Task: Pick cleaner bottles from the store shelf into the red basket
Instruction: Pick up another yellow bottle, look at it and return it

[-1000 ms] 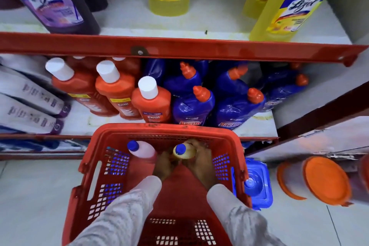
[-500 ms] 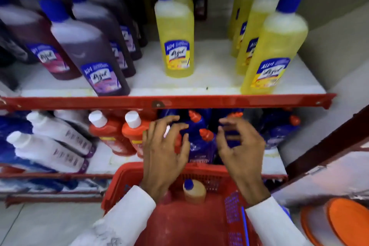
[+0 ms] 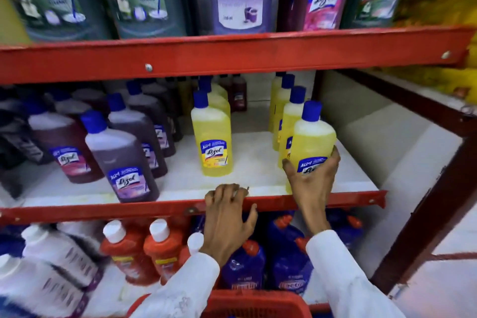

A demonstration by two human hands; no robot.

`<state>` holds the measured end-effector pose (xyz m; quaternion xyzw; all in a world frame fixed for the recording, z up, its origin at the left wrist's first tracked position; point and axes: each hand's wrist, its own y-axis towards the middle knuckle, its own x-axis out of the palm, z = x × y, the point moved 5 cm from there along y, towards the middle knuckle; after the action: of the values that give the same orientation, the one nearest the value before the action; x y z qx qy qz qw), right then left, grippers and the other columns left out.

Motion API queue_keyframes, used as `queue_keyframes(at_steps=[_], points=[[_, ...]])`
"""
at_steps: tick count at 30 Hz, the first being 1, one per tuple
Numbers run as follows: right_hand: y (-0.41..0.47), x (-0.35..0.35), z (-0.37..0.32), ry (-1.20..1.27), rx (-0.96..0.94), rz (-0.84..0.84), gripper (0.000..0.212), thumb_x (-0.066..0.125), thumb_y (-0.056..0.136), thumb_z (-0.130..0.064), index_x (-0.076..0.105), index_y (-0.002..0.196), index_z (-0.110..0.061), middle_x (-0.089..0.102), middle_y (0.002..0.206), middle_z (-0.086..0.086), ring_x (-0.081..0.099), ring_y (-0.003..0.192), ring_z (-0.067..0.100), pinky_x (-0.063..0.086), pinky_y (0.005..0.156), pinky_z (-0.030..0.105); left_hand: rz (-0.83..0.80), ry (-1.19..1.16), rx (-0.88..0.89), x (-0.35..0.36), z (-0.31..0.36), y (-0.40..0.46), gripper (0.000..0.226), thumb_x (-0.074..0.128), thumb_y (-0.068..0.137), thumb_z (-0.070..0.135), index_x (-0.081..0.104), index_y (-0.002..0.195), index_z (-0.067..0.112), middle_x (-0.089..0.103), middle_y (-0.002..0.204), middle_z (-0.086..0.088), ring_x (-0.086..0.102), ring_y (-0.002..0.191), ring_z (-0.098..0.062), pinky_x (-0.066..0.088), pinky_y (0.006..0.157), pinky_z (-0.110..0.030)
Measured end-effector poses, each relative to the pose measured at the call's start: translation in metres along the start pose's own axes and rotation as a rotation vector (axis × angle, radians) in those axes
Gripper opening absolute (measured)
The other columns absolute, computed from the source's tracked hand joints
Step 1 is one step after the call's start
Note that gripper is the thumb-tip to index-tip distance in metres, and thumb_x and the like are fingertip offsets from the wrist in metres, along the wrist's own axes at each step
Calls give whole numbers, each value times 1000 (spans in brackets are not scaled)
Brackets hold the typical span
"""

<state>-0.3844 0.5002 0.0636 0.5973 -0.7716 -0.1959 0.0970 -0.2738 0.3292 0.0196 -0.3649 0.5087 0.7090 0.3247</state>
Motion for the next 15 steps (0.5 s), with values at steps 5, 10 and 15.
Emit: queue_keyframes(at_steps=[5,10,15], points=[[6,-2,-10,141,-19,-48,103,91,67,-16,26,147,-14,48,142,11,55,125,27,51,84,13,4,-23,-3,2,-3,-1,36,46,88,53,55,116,33,61,121,7,51,111,-18,37,93,-40],[6,-18,-50,477,37,-102,80,78,65,-24,40,135,-16,63,113,-2,65,94,4,53,74,16,-25,-35,13,2,-5,-3,36,47,88,52,57,118,35,63,125,9,53,112,-17,30,96,-35],[-4,-10,-88,1315,345,-834,83,76,58,-30,50,133,-6,55,103,10,56,77,28,45,75,43,-46,-44,13,0,-5,-4,33,53,86,50,59,116,35,64,128,10,55,116,-18,32,97,-36]])
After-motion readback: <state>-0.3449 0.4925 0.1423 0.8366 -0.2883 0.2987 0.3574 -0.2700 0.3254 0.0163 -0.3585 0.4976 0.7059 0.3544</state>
